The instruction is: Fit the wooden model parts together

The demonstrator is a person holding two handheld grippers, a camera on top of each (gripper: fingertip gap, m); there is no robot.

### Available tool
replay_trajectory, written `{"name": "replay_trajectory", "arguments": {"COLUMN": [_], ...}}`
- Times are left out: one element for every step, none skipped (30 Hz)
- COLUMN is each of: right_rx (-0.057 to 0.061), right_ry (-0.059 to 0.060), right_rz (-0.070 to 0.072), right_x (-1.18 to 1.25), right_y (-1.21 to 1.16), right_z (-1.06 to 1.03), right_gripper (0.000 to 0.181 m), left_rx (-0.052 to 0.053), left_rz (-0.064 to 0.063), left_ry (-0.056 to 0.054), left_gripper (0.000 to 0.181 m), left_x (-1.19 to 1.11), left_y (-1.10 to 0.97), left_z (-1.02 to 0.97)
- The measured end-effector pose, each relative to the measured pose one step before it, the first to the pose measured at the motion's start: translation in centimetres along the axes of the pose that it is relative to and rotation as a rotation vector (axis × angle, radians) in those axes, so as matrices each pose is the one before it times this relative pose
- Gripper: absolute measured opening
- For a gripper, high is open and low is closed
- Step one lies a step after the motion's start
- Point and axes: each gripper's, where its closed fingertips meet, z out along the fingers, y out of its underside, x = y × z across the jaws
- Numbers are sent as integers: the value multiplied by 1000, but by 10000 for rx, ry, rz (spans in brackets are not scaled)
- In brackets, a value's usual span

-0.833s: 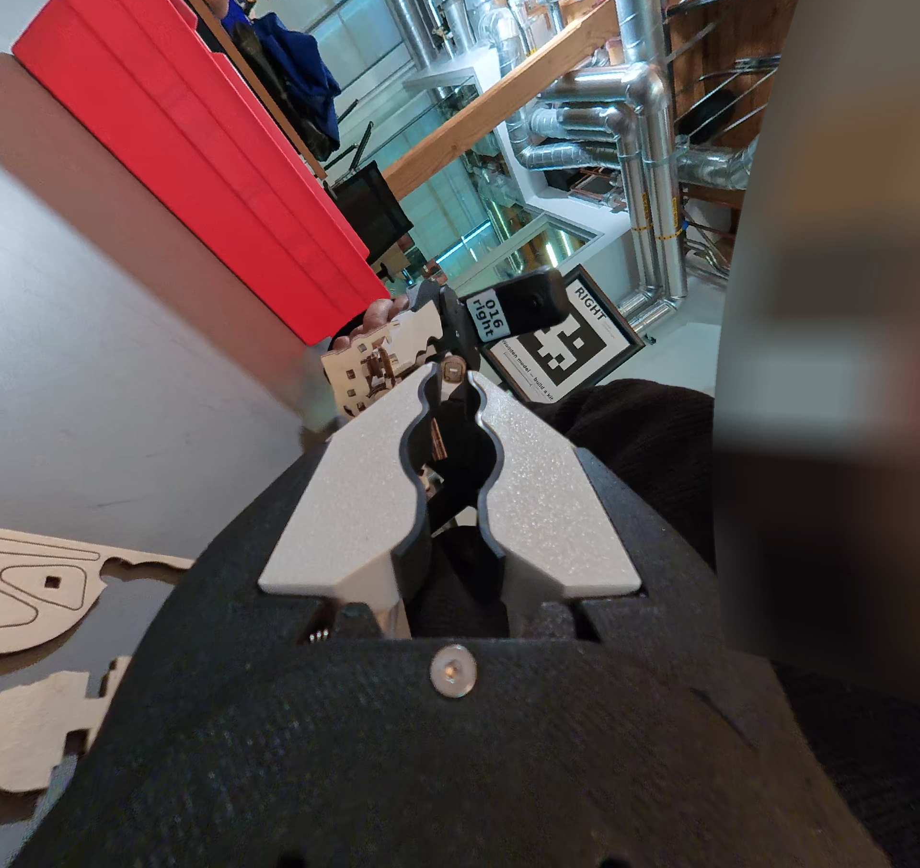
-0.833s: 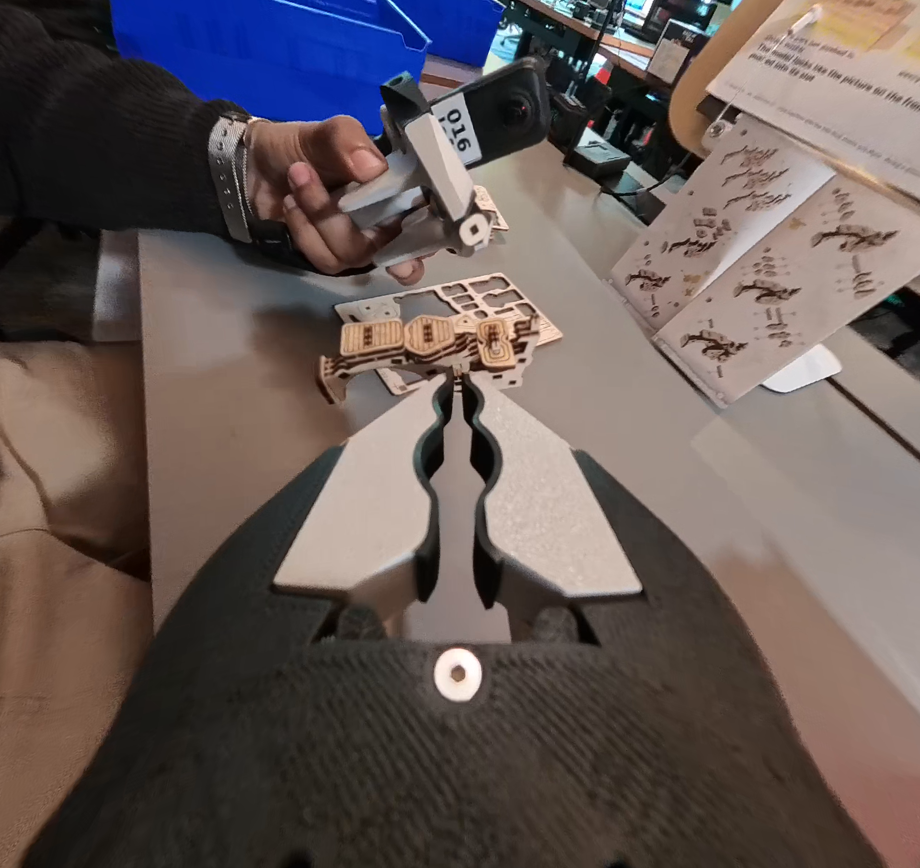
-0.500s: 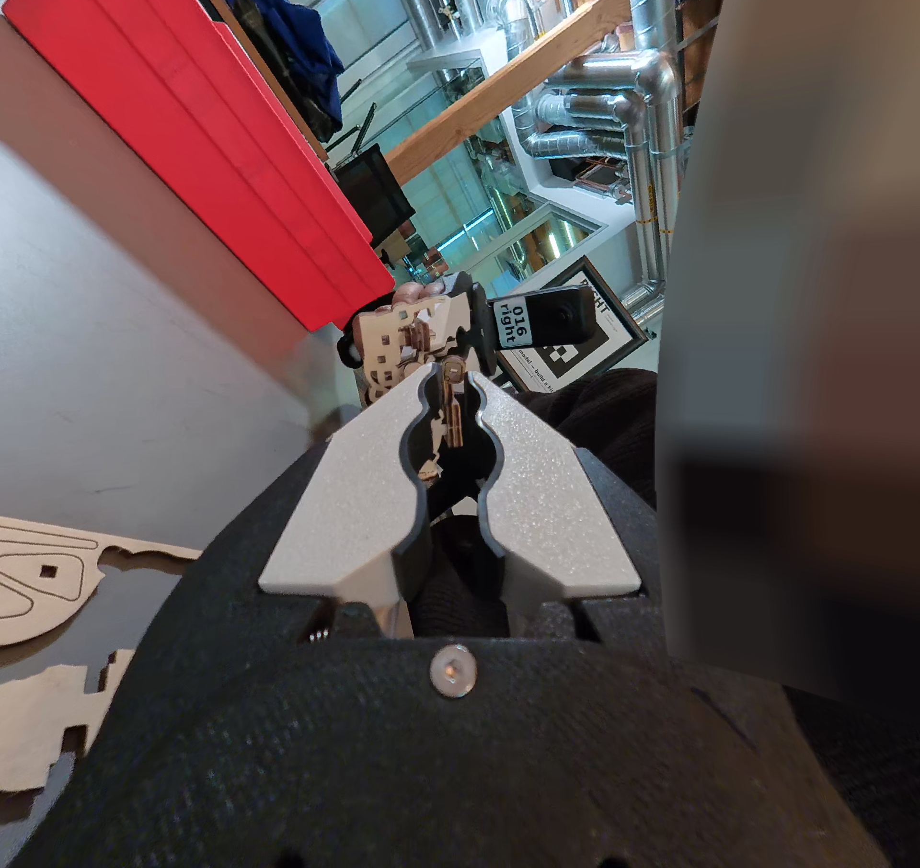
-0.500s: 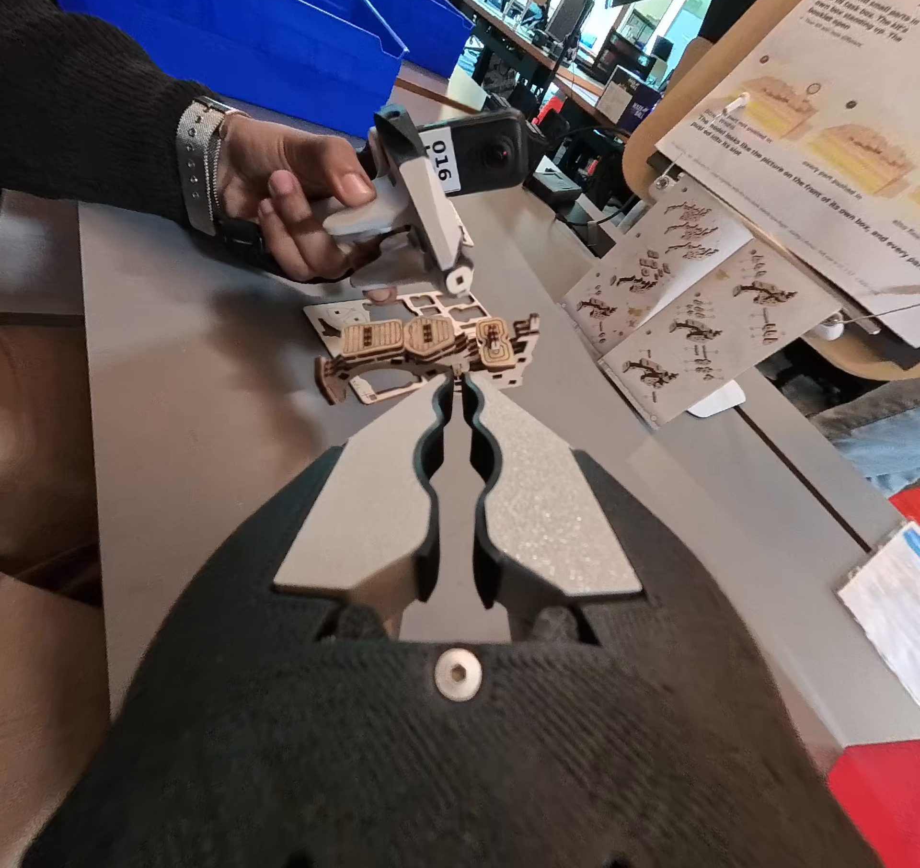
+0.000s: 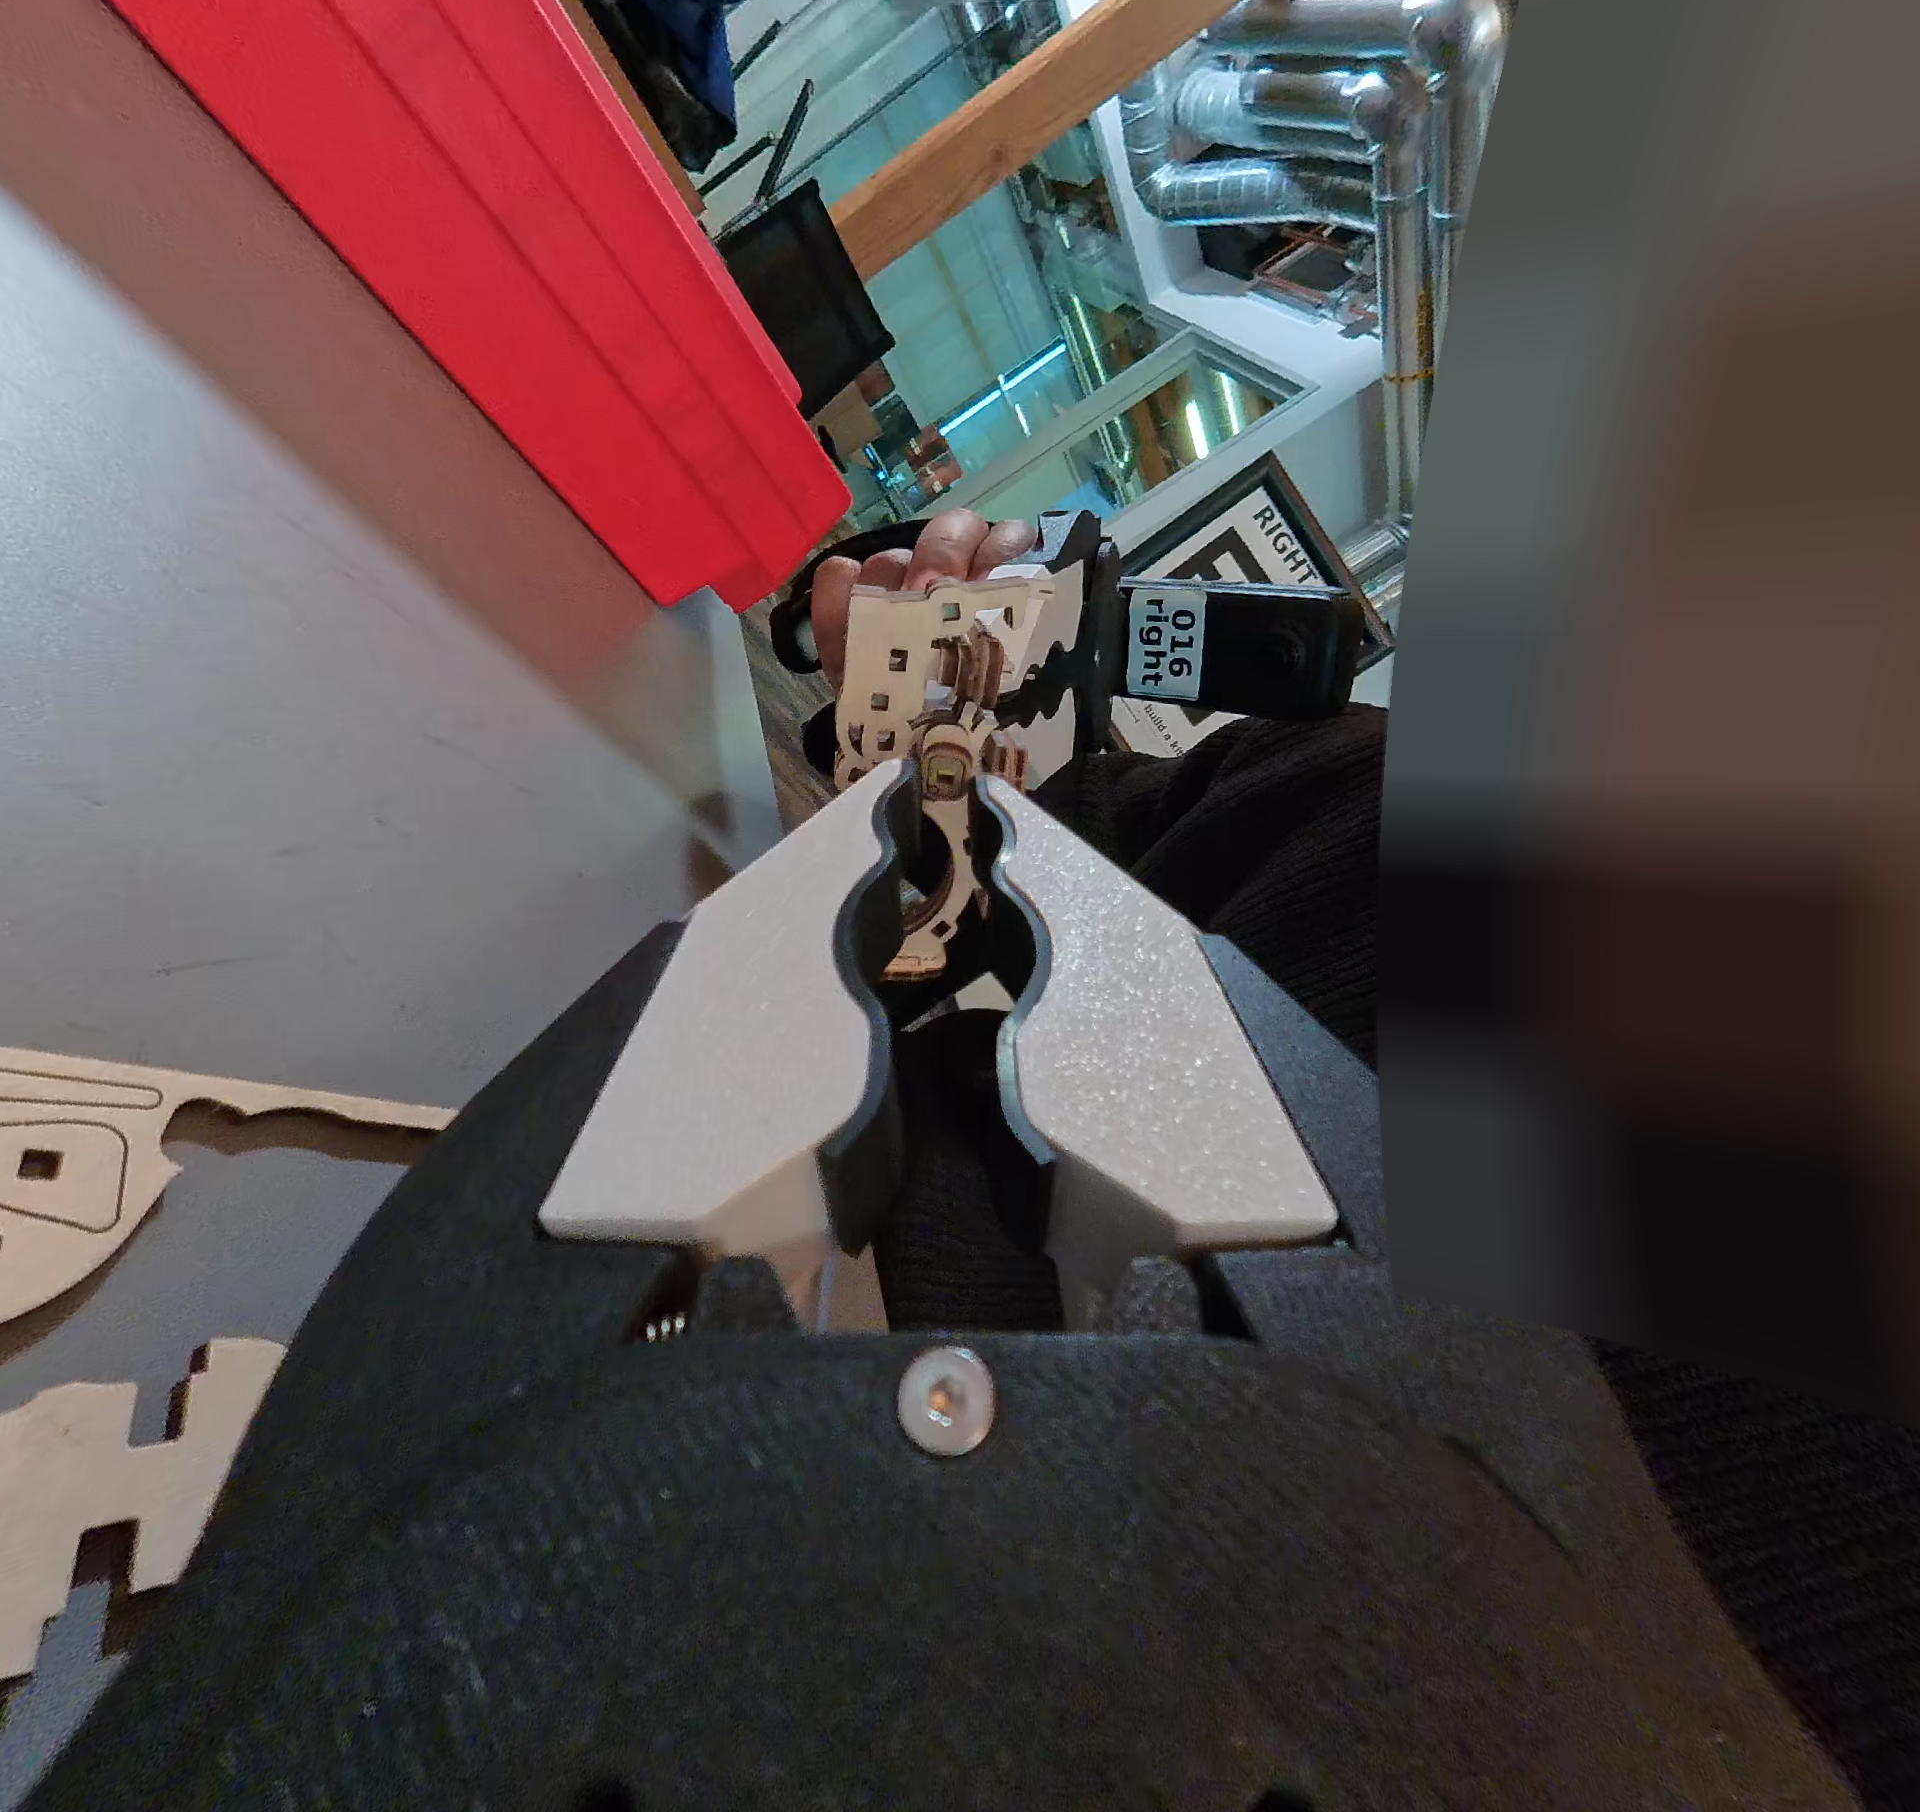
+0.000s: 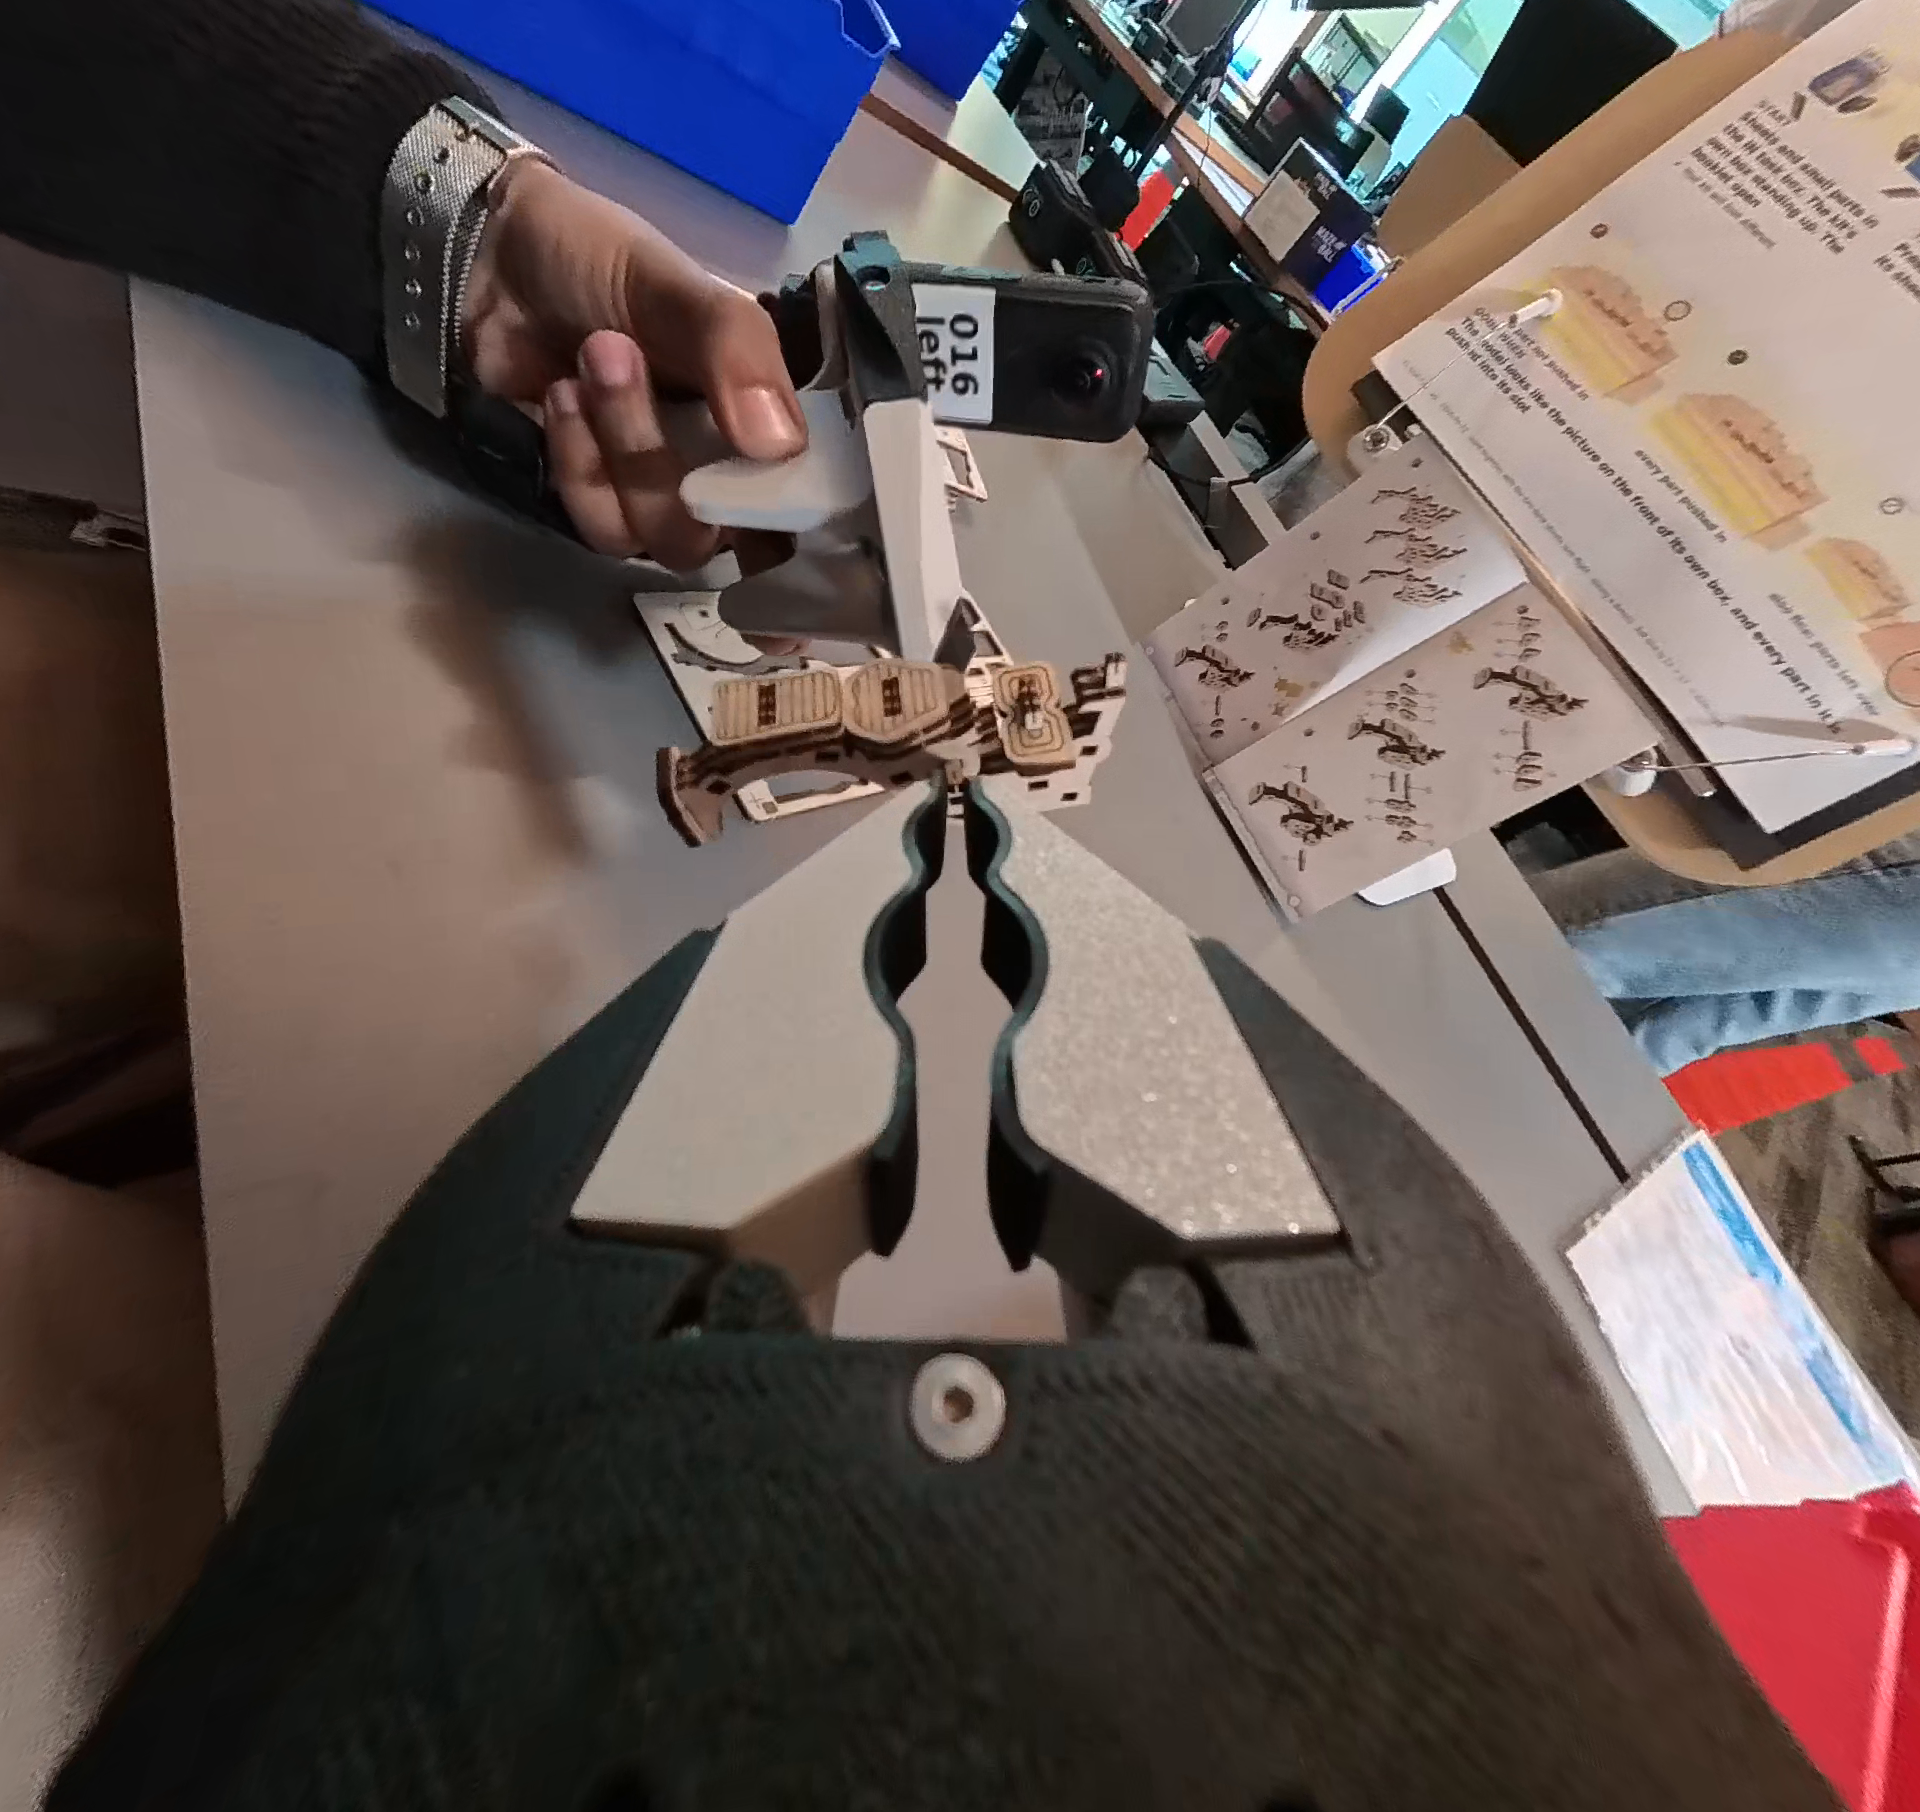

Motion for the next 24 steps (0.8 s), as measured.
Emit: {"name": "replay_trajectory", "arguments": {"right_rx": [11, 9, -6, -24, -31, -34, -31, -13, -1, -9, -22, -34, -44, -44, -39, -32, -26, -20, -23, -27, -28, -23, -21, -21], "right_ry": [-34, -40, -43, -51, -51, -30, -20, -37, -46, -52, -61, -44, -22, -24, -35, -37, -32, -27, -26, -25, -23, -31, -39, -36], "right_rz": [22, 24, 18, 10, -7, -19, -17, -5, 5, 3, -10, -21, -33, -36, -20, -4, 4, 4, 6, 10, 7, 6, 7, 3], "right_x": [-18, -26, -49, -69, -97, -71, -61, -64, -76, -96, -104, -95, -64, -53, -84, -60, -55, -34, -38, -22, -30, -45, -73, -60], "right_y": [18, 34, 62, 99, 114, 115, 96, 46, 30, 28, 54, 58, 80, 78, 78, 70, 69, 59, 65, 68, 70, 55, 56, 48], "right_z": [-31, -31, -2, 24, 33, 23, 24, 22, 8, 14, 9, 26, 14, 10, 17, 19, 13, 12, 1, 2, 7, 21, 18, 15], "right_gripper": [2, 2, 2, 2, 2, 1, 1, 1, 1, 1, 2, 2, 2, 2, 2, 2, 2, 2, 2, 2, 2, 2, 2, 2], "left_rx": [-42, -37, -35, -43, -51, -52, -74, -92, -90, -86, -65, -46, -29, -14, -10, -20, -27, -18, -14, -17, -13, -15, -17, -42], "left_rz": [18, 16, 9, -12, -20, -6, 18, 31, 41, 49, 61, 54, 39, 29, 20, 11, 6, 13, 8, 9, 15, 16, 11, 9], "left_ry": [-75, -80, -64, -35, -17, -20, -42, -85, -127, -134, -98, -64, -57, -40, -24, -32, -43, -31, -6, -6, -4, -22, -43, -50], "left_gripper": [7, 7, 6, 7, 7, 7, 6, 7, 7, 7, 6, 6, 7, 6, 6, 7, 7, 7, 7, 7, 7, 7, 6, 6], "left_x": [-110, -128, -117, -66, -40, -27, -60, -119, -178, -179, -107, -47, -53, -36, -17, -53, -71, -53, 3, 0, 6, -23, -63, -85], "left_y": [65, 56, 62, 71, 96, 108, 129, 153, 155, 151, 108, 67, 54, 9, 5, 28, 47, 25, 29, 29, 15, 14, 32, 64], "left_z": [11, 17, 17, 25, 36, 59, 69, 65, 62, 60, 64, 38, 17, -4, -10, 8, 12, 10, 26, 15, 9, -1, 5, 15]}}
